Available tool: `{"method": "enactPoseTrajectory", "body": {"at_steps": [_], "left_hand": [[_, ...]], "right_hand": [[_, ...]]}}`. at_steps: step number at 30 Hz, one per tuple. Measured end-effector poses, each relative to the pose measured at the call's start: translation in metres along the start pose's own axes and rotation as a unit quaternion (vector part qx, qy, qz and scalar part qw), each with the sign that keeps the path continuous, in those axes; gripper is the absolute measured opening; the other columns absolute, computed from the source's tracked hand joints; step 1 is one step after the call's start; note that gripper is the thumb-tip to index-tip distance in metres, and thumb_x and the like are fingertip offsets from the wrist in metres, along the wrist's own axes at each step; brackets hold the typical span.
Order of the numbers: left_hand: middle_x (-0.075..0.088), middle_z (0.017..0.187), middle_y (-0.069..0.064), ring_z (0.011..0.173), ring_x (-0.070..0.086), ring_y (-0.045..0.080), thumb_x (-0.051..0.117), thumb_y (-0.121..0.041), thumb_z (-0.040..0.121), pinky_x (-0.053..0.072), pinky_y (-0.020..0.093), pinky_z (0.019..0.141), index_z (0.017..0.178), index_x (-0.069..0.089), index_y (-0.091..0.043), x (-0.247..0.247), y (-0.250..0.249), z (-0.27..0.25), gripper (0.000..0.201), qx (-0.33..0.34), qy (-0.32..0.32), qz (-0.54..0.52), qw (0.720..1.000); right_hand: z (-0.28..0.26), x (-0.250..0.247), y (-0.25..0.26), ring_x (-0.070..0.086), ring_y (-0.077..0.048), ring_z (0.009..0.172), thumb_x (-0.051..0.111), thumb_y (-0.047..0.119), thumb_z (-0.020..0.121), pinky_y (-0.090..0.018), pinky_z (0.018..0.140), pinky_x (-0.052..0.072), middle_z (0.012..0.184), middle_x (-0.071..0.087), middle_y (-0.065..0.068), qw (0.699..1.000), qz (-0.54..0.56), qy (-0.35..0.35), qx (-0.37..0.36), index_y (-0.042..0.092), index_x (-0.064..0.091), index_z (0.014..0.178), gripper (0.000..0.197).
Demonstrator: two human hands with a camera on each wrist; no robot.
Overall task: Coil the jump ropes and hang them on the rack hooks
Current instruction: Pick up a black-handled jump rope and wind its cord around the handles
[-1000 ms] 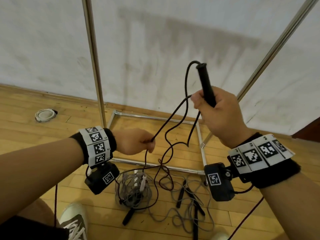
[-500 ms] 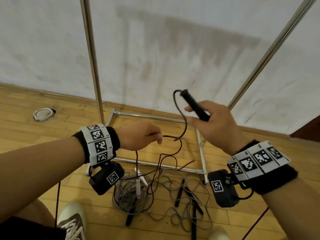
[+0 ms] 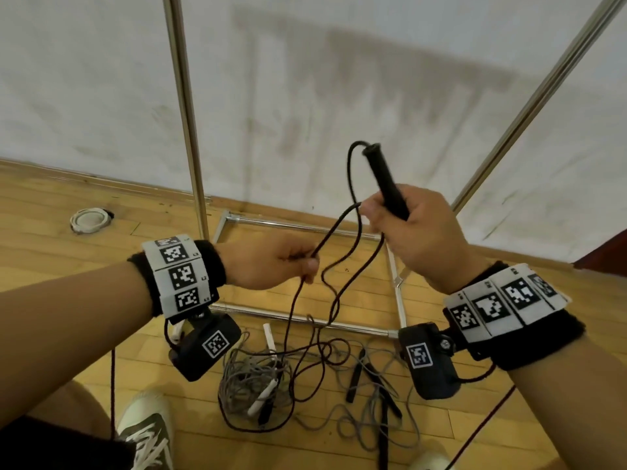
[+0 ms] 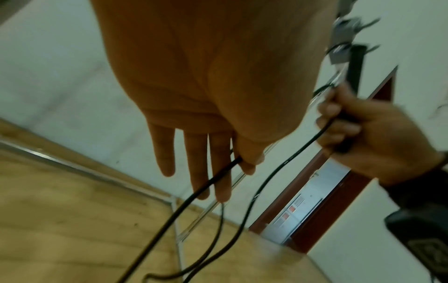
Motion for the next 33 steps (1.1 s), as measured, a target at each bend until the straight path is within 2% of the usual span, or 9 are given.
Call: {"method": "enactPoseTrajectory", "body": {"at_steps": [4,9,14,17,22,26,29,31,33], "left_hand": [[0.071,0.097,-0.015,0.092,0.063,0.0,0.043,-0.033,0.105,0.048,0.027,0.086,0.098,0.062,-0.026,0.031,0.031,-0.002,0.021,-0.066,0.079,0.011,0.995],[0.064,0.084,-0.012,0.072,0.054,0.004,0.041,-0.03,0.106,0.04,0.018,0.066,0.09,0.065,-0.02,0.051,0.051,-0.003,0.031,-0.104,0.129,0.072,0.983],[0.057,0.077,-0.014,0.067,0.053,0.0,0.038,-0.036,0.106,0.036,0.016,0.06,0.102,0.067,-0.026,0.025,0.04,0.008,0.031,-0.097,0.047,0.114,0.988],[0.056,0.075,-0.016,0.07,0.053,0.0,0.038,-0.04,0.105,0.037,0.021,0.064,0.105,0.07,-0.028,0.008,0.02,0.012,0.034,-0.059,-0.008,0.114,0.992],[0.055,0.06,-0.009,0.055,0.05,0.007,0.044,-0.039,0.103,0.038,0.019,0.053,0.094,0.07,-0.025,-0.02,-0.024,0.007,0.031,0.034,-0.095,0.072,0.992],[0.047,0.054,-0.006,0.045,0.041,0.007,0.047,-0.043,0.1,0.033,0.017,0.045,0.087,0.071,-0.026,-0.048,-0.038,-0.003,0.033,0.07,-0.166,0.018,0.983],[0.059,0.065,-0.001,0.055,0.053,0.007,0.05,-0.05,0.097,0.045,0.02,0.054,0.081,0.065,-0.031,-0.042,-0.023,-0.006,0.029,0.03,-0.129,0.011,0.991],[0.068,0.082,-0.005,0.078,0.066,0.011,0.049,-0.049,0.098,0.056,0.035,0.076,0.088,0.063,-0.029,-0.026,-0.005,-0.006,0.027,-0.006,-0.065,0.037,0.997],[0.071,0.094,-0.011,0.092,0.066,0.011,0.046,-0.046,0.101,0.054,0.044,0.088,0.093,0.064,-0.03,-0.011,0.011,-0.005,0.025,-0.035,-0.022,0.05,0.998]], "right_hand": [[0.006,-0.026,0.009,0.044,-0.011,0.049,0.063,0.034,0.09,-0.027,0.048,0.039,0.064,0.061,0.005,0.995,0.062,-0.07,-0.014,0.019,0.067,0.082,0.017],[0.007,-0.045,0.005,0.049,-0.016,0.051,0.064,0.037,0.089,-0.034,0.053,0.043,0.07,0.064,-0.002,0.993,0.019,-0.115,-0.005,0.025,0.069,0.082,0.015],[0.0,-0.036,-0.004,0.058,-0.007,0.073,0.066,0.018,0.087,-0.018,0.058,0.042,0.092,0.063,0.009,0.977,-0.191,-0.093,-0.029,0.026,0.069,0.101,0.016],[-0.007,-0.006,-0.015,0.057,-0.005,0.065,0.066,0.019,0.087,-0.018,0.052,0.04,0.089,0.064,0.007,0.986,-0.167,0.002,-0.019,0.021,0.07,0.103,0.017],[-0.016,0.037,-0.02,0.057,-0.003,0.061,0.067,0.029,0.09,-0.016,0.052,0.036,0.071,0.062,0.015,0.987,-0.108,0.123,0.0,0.049,0.062,0.092,0.021],[-0.012,0.039,-0.015,0.05,-0.006,0.048,0.064,0.034,0.092,-0.028,0.055,0.044,0.064,0.062,0.003,0.992,-0.064,0.112,0.008,0.033,0.067,0.092,0.003],[-0.006,0.027,-0.014,0.051,-0.012,0.046,0.065,0.036,0.09,-0.036,0.054,0.048,0.06,0.063,0.0,0.996,-0.058,0.06,0.021,0.022,0.066,0.076,0.02],[-0.002,0.016,-0.007,0.049,-0.014,0.046,0.065,0.034,0.091,-0.034,0.052,0.046,0.055,0.057,0.004,0.999,-0.038,0.022,0.009,0.02,0.065,0.077,0.02],[0.001,0.001,-0.001,0.05,-0.024,0.049,0.065,0.03,0.092,-0.035,0.051,0.046,0.061,0.06,-0.007,1.0,0.0,-0.022,-0.008,0.016,0.066,0.081,0.017]]}}
Point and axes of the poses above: each hand's wrist, its own z-axis towards the middle knuckle, its own x-axis out of the palm, y = z × x, the point moved 8 cm from there along z, towards the middle knuckle
